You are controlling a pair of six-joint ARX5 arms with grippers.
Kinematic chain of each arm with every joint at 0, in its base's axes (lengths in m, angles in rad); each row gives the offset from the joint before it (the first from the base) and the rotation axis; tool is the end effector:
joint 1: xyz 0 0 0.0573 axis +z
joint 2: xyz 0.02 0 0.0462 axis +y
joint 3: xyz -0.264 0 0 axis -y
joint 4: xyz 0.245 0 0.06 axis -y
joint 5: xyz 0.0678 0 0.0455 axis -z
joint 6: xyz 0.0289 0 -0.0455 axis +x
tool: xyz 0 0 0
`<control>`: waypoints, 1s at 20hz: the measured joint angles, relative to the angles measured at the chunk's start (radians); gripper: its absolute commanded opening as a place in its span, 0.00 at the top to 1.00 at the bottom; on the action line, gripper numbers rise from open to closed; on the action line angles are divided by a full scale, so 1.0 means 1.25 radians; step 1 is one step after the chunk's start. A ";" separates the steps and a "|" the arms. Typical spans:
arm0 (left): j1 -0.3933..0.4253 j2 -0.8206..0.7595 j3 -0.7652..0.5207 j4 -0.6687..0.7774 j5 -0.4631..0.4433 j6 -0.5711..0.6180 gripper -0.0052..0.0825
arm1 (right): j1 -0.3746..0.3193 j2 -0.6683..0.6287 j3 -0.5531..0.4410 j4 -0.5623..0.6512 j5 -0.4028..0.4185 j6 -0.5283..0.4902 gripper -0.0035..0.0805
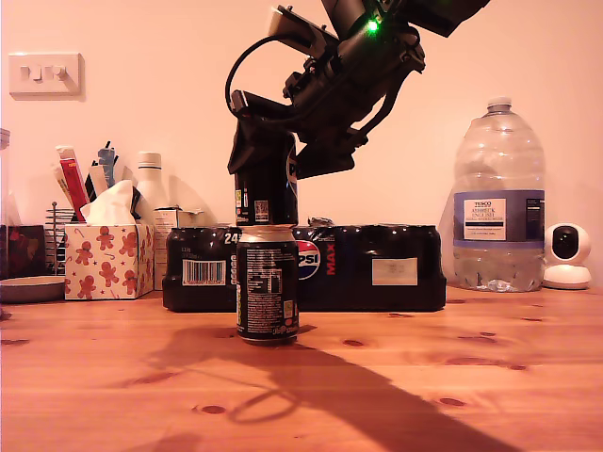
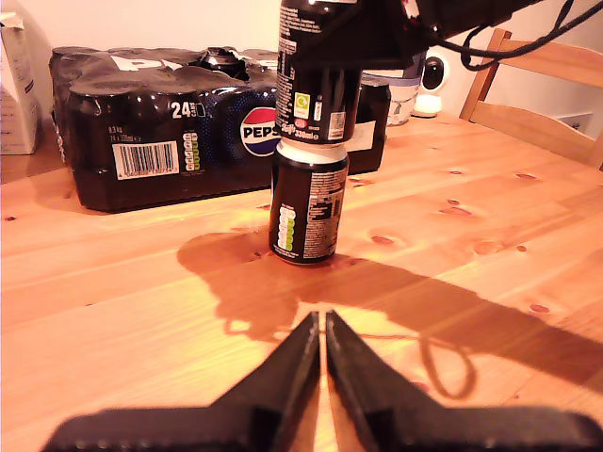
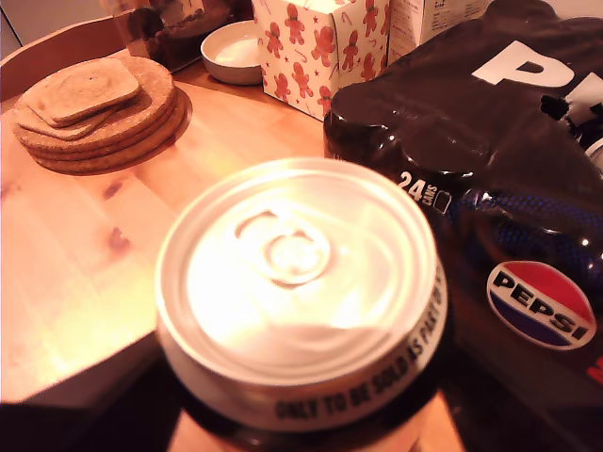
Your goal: Stack up the Pepsi cans on top of each other
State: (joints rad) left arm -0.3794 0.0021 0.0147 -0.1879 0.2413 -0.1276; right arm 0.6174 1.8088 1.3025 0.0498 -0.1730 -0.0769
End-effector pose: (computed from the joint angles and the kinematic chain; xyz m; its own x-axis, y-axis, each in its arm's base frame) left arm 0.0853 -0.0415 0.1504 0.7996 -0.5761 -0.1694 0.5529 0.8164 -0.1666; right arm 0.3331 0.2426 0.2513 0.6213 0.6522 -0.4342 -0.7218 0.6921 0.0067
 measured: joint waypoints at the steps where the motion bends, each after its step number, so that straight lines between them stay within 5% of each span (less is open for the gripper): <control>1: 0.000 0.000 0.000 0.000 0.000 0.000 0.93 | 0.000 -0.001 0.004 0.002 0.000 0.000 0.02; 8: 0.000 0.000 0.000 0.000 -0.001 0.000 0.93 | 0.000 -0.005 0.010 -0.001 0.003 0.000 0.02; 20: 0.000 0.000 0.000 -0.001 -0.002 0.000 0.93 | 0.010 -0.110 0.176 -0.209 0.004 0.000 0.02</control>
State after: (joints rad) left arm -0.3794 0.0021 0.0151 -0.1886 0.2394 -0.1276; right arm 0.6300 1.6711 1.5223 -0.2119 -0.1677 -0.0772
